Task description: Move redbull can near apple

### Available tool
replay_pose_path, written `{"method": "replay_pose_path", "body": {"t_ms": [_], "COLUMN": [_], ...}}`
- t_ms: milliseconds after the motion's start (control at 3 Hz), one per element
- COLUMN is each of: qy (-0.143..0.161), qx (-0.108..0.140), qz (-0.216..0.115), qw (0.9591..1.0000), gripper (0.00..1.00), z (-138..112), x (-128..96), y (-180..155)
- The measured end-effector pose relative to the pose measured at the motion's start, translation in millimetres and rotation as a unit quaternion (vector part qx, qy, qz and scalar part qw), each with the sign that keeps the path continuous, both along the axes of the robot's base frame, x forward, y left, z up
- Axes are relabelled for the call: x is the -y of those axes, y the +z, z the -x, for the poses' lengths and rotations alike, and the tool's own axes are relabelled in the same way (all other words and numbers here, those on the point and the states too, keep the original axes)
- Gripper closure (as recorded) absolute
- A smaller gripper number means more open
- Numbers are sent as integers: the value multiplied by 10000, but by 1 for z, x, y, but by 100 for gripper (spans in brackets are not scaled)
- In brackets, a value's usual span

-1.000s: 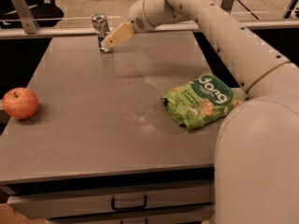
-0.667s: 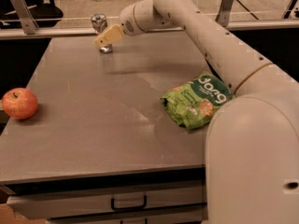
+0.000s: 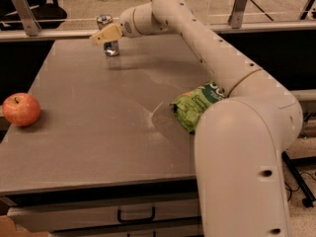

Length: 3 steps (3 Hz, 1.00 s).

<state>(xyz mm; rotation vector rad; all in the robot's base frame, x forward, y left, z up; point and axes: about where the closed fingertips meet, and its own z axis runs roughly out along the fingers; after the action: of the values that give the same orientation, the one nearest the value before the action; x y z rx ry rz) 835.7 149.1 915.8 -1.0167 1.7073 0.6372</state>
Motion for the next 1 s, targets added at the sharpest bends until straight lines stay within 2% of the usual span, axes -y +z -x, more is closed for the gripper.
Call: {"method": "replay_pose_path", "body": {"t_ms": [333, 667, 1000], "qy": [-83, -160, -108], "qx": [-66, -96, -44], "qz": [-156, -259, -368], "qw": [9998, 9995, 9993], "gripper": [18, 42, 65], "z": [-11, -19, -17], "x": [-7, -8, -9], "y": [-4, -4, 6]}}
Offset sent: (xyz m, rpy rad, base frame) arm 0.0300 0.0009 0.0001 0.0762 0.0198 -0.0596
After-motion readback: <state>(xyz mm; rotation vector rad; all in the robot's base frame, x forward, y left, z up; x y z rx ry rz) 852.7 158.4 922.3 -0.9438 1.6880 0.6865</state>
